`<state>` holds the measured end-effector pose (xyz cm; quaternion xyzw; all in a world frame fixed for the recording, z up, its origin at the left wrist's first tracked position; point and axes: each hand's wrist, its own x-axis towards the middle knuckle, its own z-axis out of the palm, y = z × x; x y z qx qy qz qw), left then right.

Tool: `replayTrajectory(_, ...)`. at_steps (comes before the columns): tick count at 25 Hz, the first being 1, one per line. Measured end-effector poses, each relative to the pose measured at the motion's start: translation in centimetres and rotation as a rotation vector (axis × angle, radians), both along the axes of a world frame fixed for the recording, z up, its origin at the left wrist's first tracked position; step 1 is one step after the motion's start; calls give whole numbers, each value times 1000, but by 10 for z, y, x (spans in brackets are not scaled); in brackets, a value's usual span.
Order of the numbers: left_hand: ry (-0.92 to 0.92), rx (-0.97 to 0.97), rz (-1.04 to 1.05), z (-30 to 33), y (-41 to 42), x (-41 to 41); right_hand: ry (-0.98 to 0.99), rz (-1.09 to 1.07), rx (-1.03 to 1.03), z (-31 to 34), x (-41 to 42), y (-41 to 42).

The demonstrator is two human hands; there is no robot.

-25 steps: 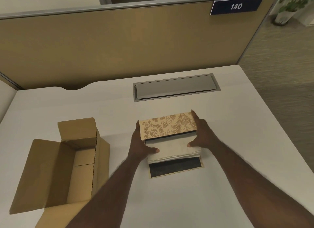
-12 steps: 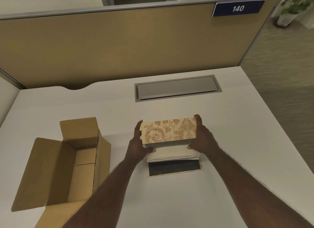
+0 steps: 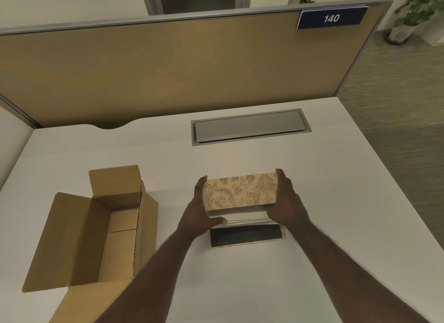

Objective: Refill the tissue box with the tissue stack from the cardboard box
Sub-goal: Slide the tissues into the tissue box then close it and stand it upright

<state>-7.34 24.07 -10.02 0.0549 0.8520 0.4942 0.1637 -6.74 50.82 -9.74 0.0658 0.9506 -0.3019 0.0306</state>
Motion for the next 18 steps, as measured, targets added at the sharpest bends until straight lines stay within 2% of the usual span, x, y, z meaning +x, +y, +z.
replayTrajectory(2,-1,2,1,3,2,1,8,64,-31,1,2,6)
replayTrajectory(5,-48,91,110,7,9,3,-28,110,-108,6,5,10)
replayTrajectory(10,-60,164,207,9,17,14,-20,-65,-353,11,6,6)
replayTrajectory(18,-95,111,279,0,16,37,-65,-154,-399,5,28,10)
